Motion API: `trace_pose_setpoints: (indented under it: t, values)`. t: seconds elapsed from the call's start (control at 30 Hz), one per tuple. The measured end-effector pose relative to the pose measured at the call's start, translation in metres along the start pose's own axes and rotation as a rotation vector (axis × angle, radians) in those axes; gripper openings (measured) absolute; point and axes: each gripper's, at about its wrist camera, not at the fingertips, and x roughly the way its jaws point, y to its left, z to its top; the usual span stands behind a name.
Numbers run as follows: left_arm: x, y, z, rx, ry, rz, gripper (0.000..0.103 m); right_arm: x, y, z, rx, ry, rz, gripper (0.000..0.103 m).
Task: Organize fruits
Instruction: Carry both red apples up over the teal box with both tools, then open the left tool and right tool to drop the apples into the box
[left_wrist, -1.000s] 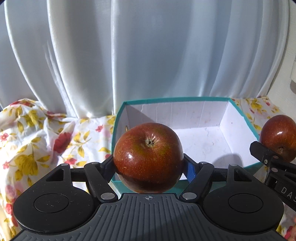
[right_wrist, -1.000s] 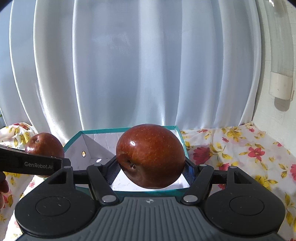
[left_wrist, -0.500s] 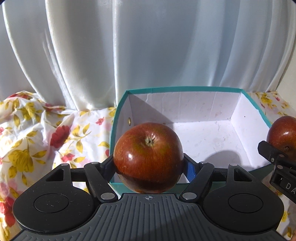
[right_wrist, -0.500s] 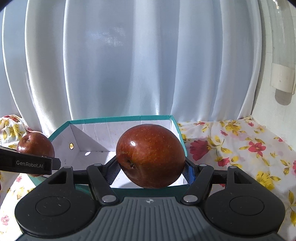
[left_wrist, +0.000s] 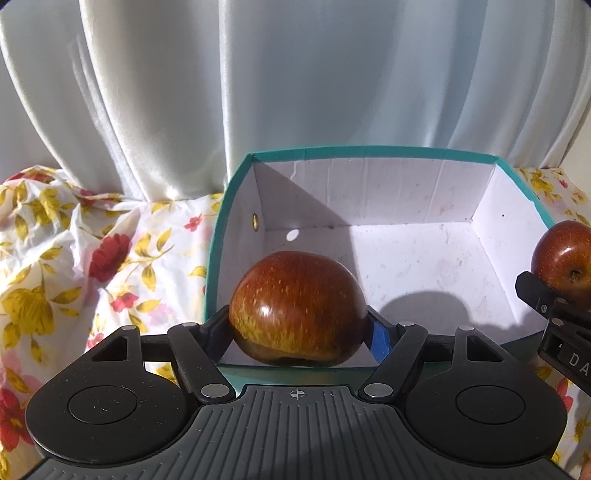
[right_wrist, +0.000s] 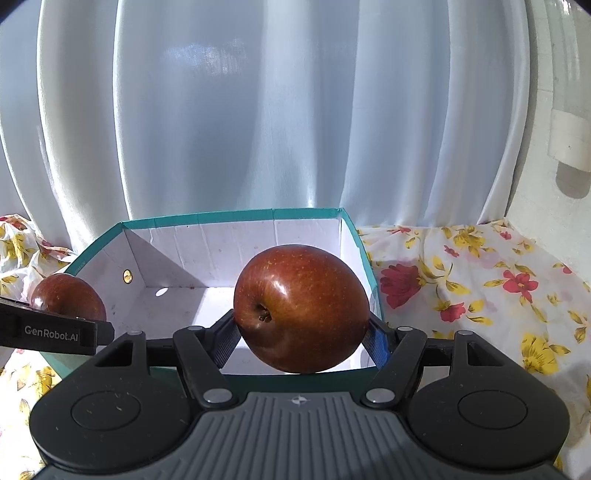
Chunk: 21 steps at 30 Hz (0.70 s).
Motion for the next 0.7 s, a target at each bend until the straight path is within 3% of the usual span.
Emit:
trace_pose_setpoints:
  t: [0.7]
  values:
    - [0.0074, -0.0016, 0.0001, 0.002, 0.026, -0.025, 0.077, 0.0093, 0.0067, 0.0004, -0.05, 0.046, -0.038, 0.07]
